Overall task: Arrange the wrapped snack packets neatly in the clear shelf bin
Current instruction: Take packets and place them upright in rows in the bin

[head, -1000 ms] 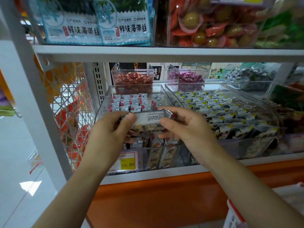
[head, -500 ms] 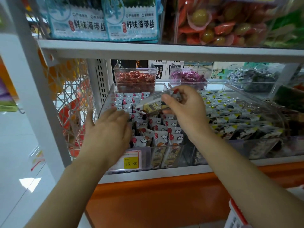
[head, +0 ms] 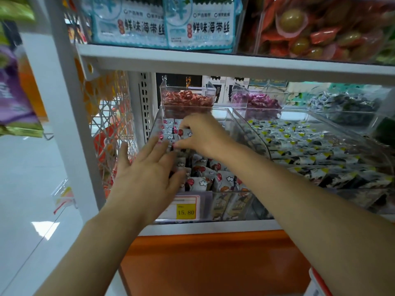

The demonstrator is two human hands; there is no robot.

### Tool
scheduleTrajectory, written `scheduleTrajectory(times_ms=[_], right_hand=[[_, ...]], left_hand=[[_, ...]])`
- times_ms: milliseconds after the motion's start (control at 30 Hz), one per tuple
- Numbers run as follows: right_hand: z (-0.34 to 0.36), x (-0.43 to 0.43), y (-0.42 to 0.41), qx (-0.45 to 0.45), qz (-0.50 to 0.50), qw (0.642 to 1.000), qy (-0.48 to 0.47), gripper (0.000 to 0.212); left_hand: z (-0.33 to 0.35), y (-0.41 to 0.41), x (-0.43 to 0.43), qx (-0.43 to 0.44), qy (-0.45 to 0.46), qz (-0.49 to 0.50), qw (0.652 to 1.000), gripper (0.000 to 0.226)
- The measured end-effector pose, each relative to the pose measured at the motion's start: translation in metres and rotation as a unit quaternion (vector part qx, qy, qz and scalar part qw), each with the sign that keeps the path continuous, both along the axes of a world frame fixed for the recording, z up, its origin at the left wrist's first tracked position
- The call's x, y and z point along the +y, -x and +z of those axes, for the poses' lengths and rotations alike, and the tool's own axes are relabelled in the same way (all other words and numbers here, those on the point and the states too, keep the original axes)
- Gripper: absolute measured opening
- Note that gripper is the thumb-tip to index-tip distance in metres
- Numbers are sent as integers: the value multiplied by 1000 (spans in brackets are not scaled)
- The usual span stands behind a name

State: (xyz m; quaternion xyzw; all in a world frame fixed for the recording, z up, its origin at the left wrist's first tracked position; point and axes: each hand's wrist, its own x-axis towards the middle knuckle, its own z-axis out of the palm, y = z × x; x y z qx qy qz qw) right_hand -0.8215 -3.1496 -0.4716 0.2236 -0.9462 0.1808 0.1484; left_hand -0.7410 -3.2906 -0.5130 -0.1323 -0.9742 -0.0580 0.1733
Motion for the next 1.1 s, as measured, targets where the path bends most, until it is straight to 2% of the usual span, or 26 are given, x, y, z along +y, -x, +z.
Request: scheduleTrajectory(times_ms=[100,167,200,300,333,500,600,667,767,967,1100], right_hand=[[-13,-3,0,-41,29,993,-105,22],[-12,-2,4,-44,40,990,-126,24],[-9,0,7,-44,42,994,-94,23],[3,3,18,-53,22,994,90,19],[4,3,21,-44,12,994,104,18],[-6,-8,37,-14,-22,997,-71,16],[-10,-15,40,-11,-37,993,-108,11],[-8,-15,39,-18,-23,999,-46,7],[1,-6,30,-29,-2,989,148,7],[7,23,-14,52,-29,934,353,16],[-1,47,-51,60,-49,878,473,6]], left_hand=[[-2,2,-4,8,8,24,1000,68],[-3,4,-6,4,2,30,1000,72],[-3,4,-6,1,-4,29,1000,74],[-3,5,-7,-2,-21,20,1000,76],[-3,5,-7,-4,-25,17,1000,76],[-1,5,-8,-20,-50,6,998,68],[-1,5,-8,-20,-69,-1,997,65],[-1,4,-9,-14,-80,-6,997,63],[2,4,-10,12,-107,-12,994,55],[10,1,-5,136,-181,-27,974,38],[13,-5,7,111,-297,-60,947,41]])
